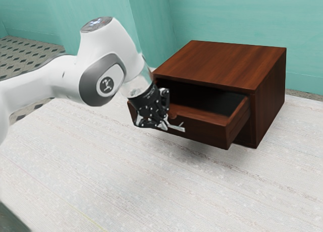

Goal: Pull the drawer handle with one arm to open the drawer

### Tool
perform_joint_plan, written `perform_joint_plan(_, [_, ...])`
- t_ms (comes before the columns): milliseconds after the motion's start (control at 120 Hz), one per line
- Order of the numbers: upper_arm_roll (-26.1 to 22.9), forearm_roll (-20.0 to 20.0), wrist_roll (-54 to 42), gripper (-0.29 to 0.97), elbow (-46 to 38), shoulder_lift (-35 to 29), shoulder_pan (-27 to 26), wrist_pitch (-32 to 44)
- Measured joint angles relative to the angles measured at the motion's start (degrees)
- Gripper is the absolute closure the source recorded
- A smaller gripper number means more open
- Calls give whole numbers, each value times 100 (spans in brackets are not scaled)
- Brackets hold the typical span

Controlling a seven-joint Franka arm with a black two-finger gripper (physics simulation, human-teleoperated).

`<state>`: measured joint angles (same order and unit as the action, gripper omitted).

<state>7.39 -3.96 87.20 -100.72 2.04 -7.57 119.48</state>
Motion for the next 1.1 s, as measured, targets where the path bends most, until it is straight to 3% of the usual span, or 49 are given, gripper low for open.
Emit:
perform_joint_plan(958, [12,1,81,79,-886,-745,-35,33])
perform_joint_plan(1100, [8,2,83,72,-901,-790,-19,39])
